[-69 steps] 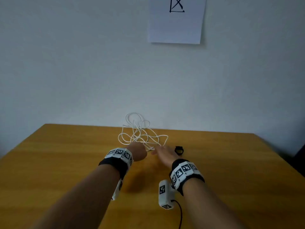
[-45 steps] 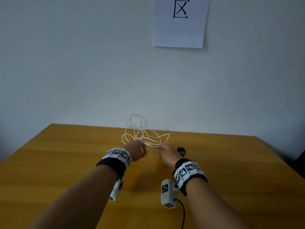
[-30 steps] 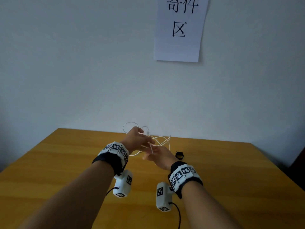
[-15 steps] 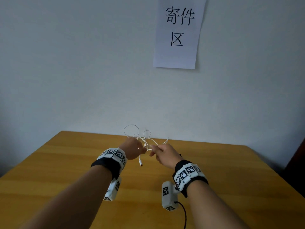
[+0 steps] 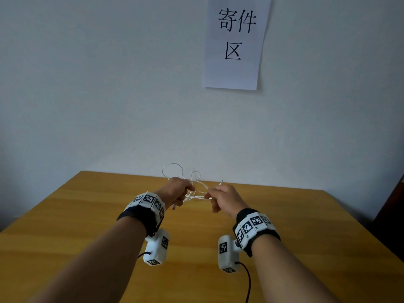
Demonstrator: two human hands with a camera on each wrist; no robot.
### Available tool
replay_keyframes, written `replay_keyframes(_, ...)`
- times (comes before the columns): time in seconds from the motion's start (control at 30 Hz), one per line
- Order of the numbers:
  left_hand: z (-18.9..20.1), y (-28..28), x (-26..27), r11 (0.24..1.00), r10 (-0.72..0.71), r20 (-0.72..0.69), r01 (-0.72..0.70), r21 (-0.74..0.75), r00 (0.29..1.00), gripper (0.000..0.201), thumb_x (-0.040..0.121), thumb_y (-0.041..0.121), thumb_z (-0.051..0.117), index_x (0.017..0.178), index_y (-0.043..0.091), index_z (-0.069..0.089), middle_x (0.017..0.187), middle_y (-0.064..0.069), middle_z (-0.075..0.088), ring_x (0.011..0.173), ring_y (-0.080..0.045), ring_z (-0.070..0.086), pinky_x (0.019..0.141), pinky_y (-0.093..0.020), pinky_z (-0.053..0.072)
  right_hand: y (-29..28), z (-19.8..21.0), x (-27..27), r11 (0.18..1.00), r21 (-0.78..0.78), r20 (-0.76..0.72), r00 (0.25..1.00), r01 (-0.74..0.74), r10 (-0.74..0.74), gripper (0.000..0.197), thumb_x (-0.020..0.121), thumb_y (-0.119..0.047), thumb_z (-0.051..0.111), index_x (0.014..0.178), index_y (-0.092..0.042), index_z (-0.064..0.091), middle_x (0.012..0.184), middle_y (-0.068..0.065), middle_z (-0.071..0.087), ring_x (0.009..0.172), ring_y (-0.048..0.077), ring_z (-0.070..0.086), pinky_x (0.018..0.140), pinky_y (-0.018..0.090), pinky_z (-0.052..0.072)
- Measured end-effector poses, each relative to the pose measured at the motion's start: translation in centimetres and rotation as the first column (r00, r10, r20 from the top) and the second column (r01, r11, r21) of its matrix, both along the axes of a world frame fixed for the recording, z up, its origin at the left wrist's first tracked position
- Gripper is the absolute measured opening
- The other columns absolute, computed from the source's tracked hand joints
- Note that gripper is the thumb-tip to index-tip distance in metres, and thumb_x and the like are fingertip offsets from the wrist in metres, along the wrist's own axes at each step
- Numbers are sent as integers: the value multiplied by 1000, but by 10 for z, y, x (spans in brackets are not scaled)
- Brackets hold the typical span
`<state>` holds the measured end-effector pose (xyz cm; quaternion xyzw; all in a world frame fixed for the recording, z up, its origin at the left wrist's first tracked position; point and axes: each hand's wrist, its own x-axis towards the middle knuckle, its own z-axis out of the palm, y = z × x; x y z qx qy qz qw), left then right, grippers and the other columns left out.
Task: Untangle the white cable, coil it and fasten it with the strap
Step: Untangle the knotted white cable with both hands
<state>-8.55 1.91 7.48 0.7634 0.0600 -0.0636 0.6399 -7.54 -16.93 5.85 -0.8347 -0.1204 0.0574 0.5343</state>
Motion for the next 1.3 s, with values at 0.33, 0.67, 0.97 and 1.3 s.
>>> replay_keyframes(0.33,1,-10,-15,914,-310,-98,268,-304,946,42,99,32,37,59,21,33,57,4,15,47,-13,11,43,-22,13,3,-3,-3,997,-49,91,994,58,-53,36,107,-33,46,84,-16,68,54,7,54,52,22,52,63,34,47)
replay_keyframes(0.67,14,-48,-17,834,-197,206,274,-478,959,38,107,29,36,120,1,58,64,-1,46,49,-12,25,45,-27,20,13,5,-15,997,-14,-18,997,-75,75,35,102,0,37,85,-13,64,63,14,62,50,28,61,52,37,59)
replay_keyframes(0.97,23,-52,-14,748,-3,334,224,-625,942,45,106,16,41,147,2,28,122,-20,69,111,-35,68,95,-44,55,12,9,-14,974,-92,-79,977,-206,199,24,103,-19,51,90,-10,69,71,10,75,70,23,74,70,21,56)
replay_keyframes(1.3,23,-27,4,992,-4,441,59,-112,898,50,108,13,31,156,11,17,128,-5,67,123,-24,61,103,-37,46,4,-3,-14,943,-213,-181,959,-255,219,27,104,-25,55,95,-7,74,68,6,74,56,19,69,65,30,56)
